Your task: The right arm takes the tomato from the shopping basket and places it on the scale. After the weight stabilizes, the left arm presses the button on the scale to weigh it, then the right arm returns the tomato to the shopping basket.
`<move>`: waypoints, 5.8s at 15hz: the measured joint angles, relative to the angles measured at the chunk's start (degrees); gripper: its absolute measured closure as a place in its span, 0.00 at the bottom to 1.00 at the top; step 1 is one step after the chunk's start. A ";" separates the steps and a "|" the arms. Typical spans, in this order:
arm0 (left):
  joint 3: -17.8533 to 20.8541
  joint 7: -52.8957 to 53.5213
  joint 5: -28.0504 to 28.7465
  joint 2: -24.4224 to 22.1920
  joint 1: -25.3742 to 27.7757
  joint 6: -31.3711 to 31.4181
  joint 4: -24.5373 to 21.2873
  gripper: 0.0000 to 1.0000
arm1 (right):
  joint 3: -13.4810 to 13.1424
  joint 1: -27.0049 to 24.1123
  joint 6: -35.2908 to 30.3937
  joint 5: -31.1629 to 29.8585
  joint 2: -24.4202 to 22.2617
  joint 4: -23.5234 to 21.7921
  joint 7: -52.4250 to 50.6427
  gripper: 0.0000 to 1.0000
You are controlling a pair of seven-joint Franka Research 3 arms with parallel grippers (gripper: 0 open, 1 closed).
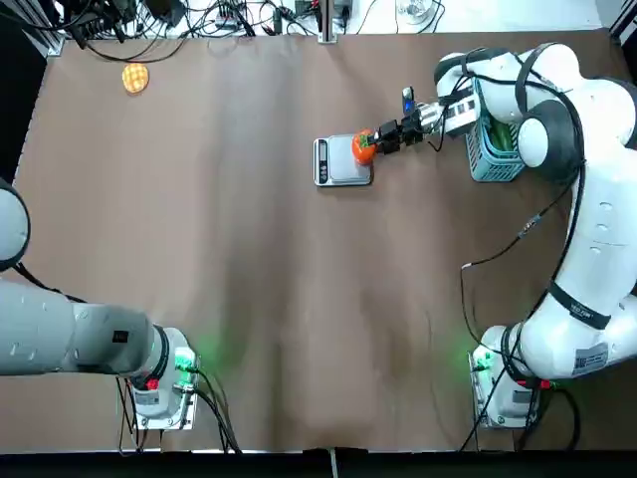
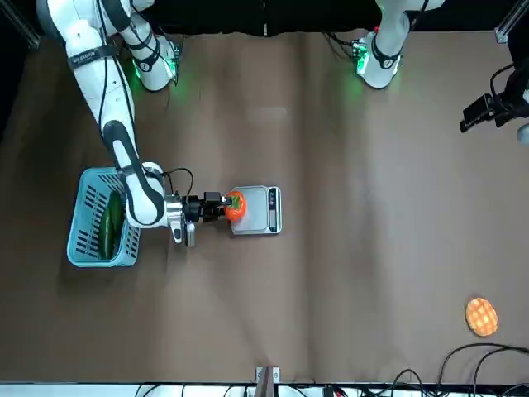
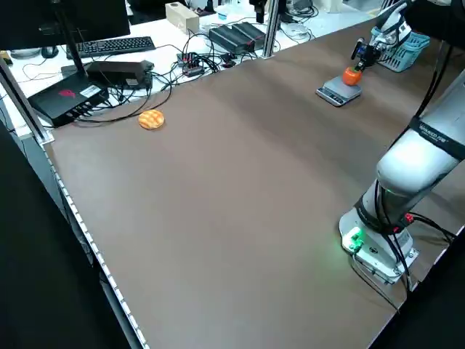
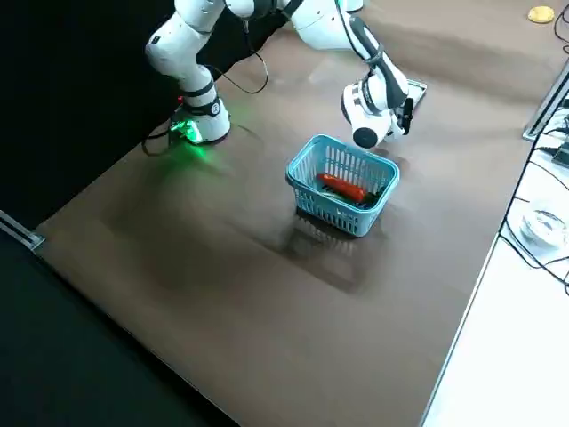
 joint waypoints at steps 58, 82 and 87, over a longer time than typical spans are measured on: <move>-0.20 -0.18 -0.02 0.45 -0.31 -0.54 -0.21 0.00 | -22.53 -1.04 16.54 -76.80 -13.66 6.46 44.67 0.32; -0.38 -0.18 0.01 0.67 -0.50 0.05 -0.21 0.00 | -22.56 -1.05 14.41 -76.81 -16.27 7.39 44.73 0.13; -0.38 -0.18 0.01 0.67 -0.49 0.05 -0.21 0.00 | -22.79 -1.07 8.80 -76.81 -25.51 8.39 44.79 0.00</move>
